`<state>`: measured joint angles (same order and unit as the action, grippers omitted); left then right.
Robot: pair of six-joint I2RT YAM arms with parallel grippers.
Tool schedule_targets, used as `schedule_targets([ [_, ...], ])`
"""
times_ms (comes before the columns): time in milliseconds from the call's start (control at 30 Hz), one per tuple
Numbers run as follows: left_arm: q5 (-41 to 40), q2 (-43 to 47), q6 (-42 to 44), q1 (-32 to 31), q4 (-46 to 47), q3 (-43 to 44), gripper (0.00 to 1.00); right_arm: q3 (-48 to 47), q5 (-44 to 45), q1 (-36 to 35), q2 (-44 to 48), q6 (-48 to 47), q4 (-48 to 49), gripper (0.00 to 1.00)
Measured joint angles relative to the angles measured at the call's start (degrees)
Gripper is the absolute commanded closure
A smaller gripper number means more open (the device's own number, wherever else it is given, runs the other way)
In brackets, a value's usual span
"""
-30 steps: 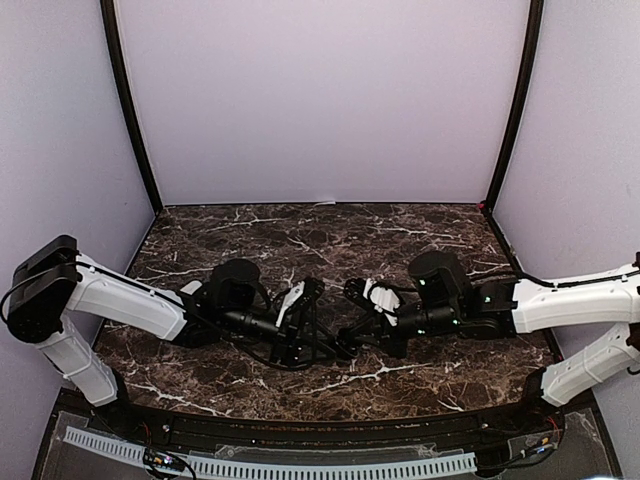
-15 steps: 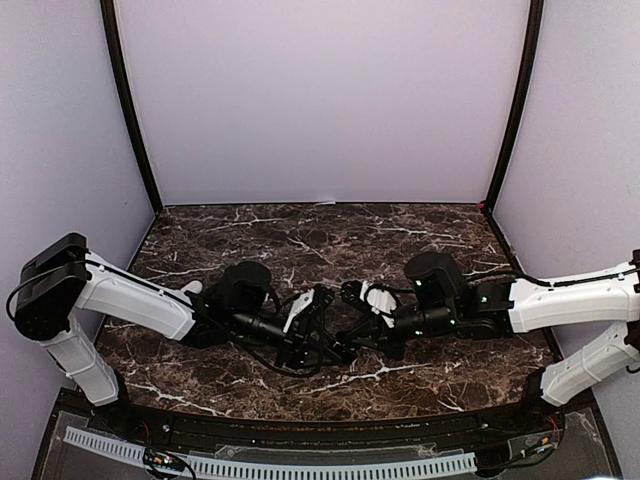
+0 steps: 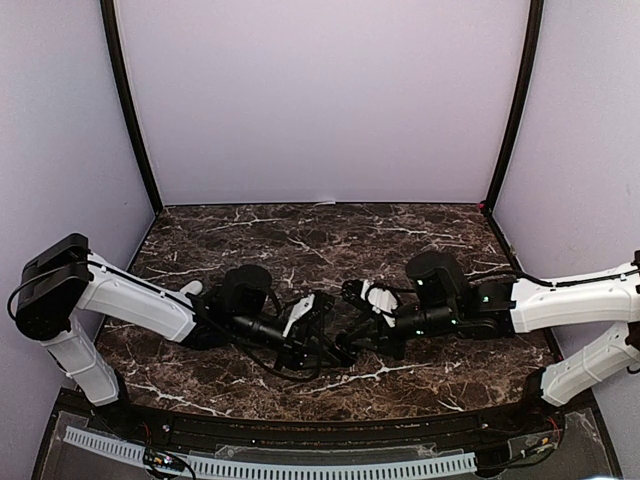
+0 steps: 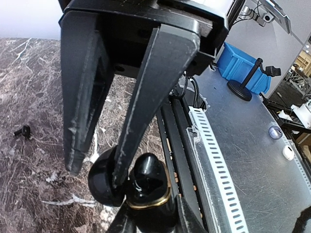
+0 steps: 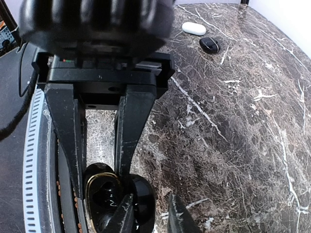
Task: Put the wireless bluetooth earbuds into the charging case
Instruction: Pass from the right arm to the left
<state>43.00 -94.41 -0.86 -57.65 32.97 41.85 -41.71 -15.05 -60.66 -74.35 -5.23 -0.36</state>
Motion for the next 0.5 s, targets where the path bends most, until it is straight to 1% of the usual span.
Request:
schedule_targets([
  [300,-1.0,0.1,0.7,-0.2,4.1,-5.2,0.8,0.0,1.5,0.2,4.2,0.8,0.5,0.66],
  [500,-1.4,0.7,-1.5,0.9,10.3,-9.6,0.8,0.7,2.8,1.2,6.3,2.5,0.9,0.63],
])
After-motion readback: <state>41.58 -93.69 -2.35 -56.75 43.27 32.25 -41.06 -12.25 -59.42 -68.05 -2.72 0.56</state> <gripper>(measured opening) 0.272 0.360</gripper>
